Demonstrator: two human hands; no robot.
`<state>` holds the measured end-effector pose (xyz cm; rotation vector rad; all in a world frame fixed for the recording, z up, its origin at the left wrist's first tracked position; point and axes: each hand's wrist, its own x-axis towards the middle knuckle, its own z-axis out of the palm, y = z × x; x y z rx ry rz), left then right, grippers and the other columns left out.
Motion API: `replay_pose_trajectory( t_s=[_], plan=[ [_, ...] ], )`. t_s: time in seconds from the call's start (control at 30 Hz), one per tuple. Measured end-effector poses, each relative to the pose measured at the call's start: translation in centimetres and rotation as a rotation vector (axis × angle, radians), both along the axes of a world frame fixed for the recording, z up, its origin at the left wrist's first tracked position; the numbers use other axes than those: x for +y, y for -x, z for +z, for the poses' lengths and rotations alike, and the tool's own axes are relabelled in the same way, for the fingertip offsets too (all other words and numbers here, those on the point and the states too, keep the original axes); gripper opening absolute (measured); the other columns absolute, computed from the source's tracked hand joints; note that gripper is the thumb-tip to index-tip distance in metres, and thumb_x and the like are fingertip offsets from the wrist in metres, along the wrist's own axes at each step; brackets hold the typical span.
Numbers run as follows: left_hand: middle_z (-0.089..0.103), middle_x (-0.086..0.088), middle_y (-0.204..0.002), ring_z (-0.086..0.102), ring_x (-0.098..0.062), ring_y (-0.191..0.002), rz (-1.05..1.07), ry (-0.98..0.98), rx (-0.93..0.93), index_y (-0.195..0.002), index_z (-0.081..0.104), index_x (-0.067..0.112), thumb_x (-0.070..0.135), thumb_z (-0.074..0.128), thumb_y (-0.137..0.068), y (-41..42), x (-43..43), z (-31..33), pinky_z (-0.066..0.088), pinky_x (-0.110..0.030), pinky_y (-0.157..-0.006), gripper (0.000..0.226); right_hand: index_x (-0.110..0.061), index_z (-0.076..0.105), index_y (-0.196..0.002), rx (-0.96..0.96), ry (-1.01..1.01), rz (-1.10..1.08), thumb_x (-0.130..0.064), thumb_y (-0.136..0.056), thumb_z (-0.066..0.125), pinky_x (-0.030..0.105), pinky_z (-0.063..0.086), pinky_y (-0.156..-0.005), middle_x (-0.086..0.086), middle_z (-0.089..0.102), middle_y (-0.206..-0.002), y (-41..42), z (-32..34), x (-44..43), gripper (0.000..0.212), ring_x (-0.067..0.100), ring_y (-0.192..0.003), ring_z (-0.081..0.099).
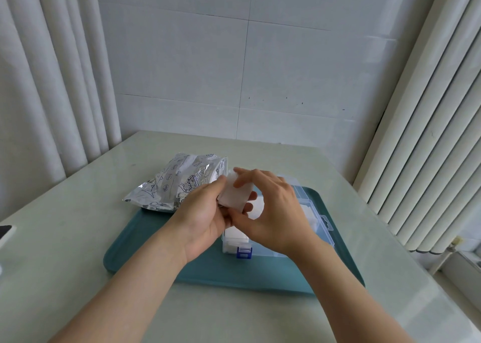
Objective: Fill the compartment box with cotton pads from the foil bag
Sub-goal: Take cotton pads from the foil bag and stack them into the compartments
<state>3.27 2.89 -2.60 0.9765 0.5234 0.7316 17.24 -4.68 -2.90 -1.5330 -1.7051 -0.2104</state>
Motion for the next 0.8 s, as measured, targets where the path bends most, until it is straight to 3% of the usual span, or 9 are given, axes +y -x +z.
replay_pose_trajectory(
  t_s=[0.1,0.23,0.33,0.43,0.57,0.7,0.8],
  plan=[
    [0.072,-0.026,-0.107,0.063,-0.024,-0.071,-0.031,-0.033,-0.002,-0.128,0.069,0.002,0.032,0.034,-0.116,-0.1,-0.1,0.0,0.053,-0.037,-0.075,0.048,-0.021,0.058,-0.107,0.019,0.013,0.076,-0.014,-0.076,0.080,0.009,0.031,-0.101,-0.016,0.066,-0.135,0.2,0.1,-0.1,0.039,-0.015,-0.118,0.056],
    [0.069,-0.017,-0.096,0.061,-0.021,-0.071,-0.007,-0.101,0.010,-0.124,0.071,0.001,0.030,0.036,-0.116,-0.2,-0.3,-0.2,0.055,-0.035,-0.070,0.046,-0.021,0.057,-0.118,0.158,0.035,0.127,-0.014,-0.084,0.074,0.023,0.049,-0.098,-0.013,0.069,-0.130,0.5,0.2,-0.1,0.039,0.002,-0.120,0.065],
    [0.065,-0.018,-0.098,0.059,-0.027,-0.085,0.058,-0.165,0.055,-0.123,0.071,0.003,0.030,0.039,-0.115,-0.5,-0.2,-0.9,0.057,-0.051,-0.088,0.043,-0.024,0.062,-0.131,0.329,0.034,0.031,-0.021,-0.094,0.069,0.033,0.054,-0.099,-0.017,0.070,-0.124,0.3,0.4,0.1,0.038,0.001,-0.116,0.064],
    [0.067,-0.015,-0.096,0.060,-0.025,-0.081,0.113,-0.286,0.101,-0.124,0.063,0.006,0.032,0.040,-0.115,-0.7,-0.5,-1.2,0.057,-0.045,-0.086,0.036,-0.026,0.075,-0.114,0.471,0.119,0.027,-0.025,-0.094,0.073,0.038,0.060,-0.092,-0.015,0.077,-0.105,-0.2,0.8,0.3,0.021,0.002,-0.102,0.072],
    [0.076,-0.004,-0.101,0.074,-0.016,-0.086,0.252,-0.608,0.241,-0.125,0.053,0.016,0.030,0.041,-0.114,-0.7,-0.7,-1.4,0.062,-0.036,-0.086,0.022,-0.013,0.077,-0.102,0.749,0.064,0.071,-0.008,-0.096,0.070,0.040,0.061,-0.080,0.006,0.078,-0.091,-0.9,1.4,0.3,0.011,0.016,-0.084,0.074],
    [0.069,0.009,-0.104,0.063,0.000,-0.093,0.520,-1.068,0.511,-0.120,0.058,0.018,0.008,0.042,-0.109,-0.4,-0.1,-2.5,0.046,-0.013,-0.083,0.021,-0.031,0.071,-0.113,0.779,-0.012,-0.116,-0.016,-0.098,0.068,0.036,0.058,-0.068,0.003,0.074,-0.091,-2.4,1.1,0.4,0.021,0.019,-0.076,0.072],
    [0.068,0.003,-0.110,0.061,-0.009,-0.098,0.518,-1.209,0.647,-0.119,0.063,0.014,-0.004,0.047,-0.098,-0.3,0.1,-2.9,0.049,-0.028,-0.091,0.032,-0.031,0.060,-0.118,0.740,0.026,-0.250,-0.024,-0.095,0.074,0.031,0.055,-0.060,0.001,0.075,-0.086,-3.4,0.7,0.5,0.027,0.018,-0.071,0.072]
  ],
)
